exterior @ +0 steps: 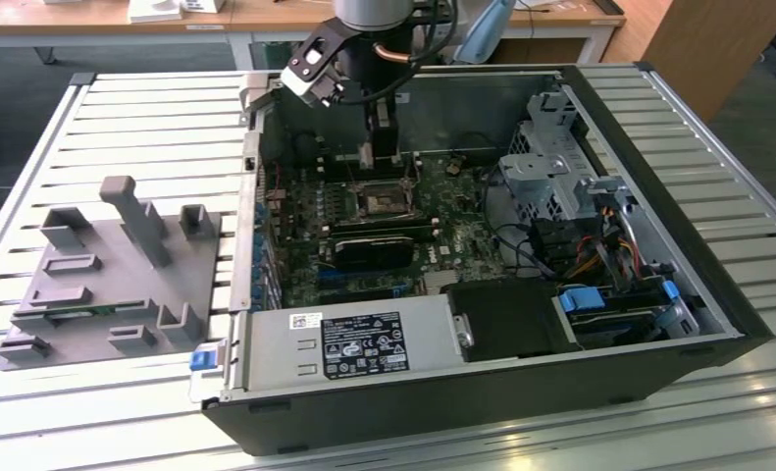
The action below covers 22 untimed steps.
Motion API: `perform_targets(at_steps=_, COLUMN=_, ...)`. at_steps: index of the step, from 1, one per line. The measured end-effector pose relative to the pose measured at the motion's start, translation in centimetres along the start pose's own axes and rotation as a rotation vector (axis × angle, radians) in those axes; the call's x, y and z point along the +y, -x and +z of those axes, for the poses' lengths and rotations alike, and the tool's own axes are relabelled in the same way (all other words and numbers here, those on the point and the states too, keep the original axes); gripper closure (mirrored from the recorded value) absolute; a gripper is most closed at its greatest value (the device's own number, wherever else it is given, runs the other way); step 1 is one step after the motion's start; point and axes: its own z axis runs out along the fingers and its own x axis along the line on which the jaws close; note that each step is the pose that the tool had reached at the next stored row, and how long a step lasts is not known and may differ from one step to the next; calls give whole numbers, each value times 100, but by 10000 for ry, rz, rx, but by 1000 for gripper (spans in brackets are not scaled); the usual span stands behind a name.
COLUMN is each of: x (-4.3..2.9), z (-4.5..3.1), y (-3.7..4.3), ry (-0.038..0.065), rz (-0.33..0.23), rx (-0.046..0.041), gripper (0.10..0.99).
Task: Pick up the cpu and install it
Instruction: 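Place the cpu into insertion slot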
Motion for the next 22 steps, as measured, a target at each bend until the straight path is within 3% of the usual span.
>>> perform_targets(at_steps=7, x=-6, z=45, y=-16, ry=0, rz=-2, rx=-26, gripper=557)
perform_targets(at_steps=16, x=-16, z=176, y=-27, ry=0, rz=-3, rx=-32, gripper=557)
perform_targets(at_steps=22, x=-17, z=196, y=-27, ry=0, rz=-4, rx=-45, gripper=557)
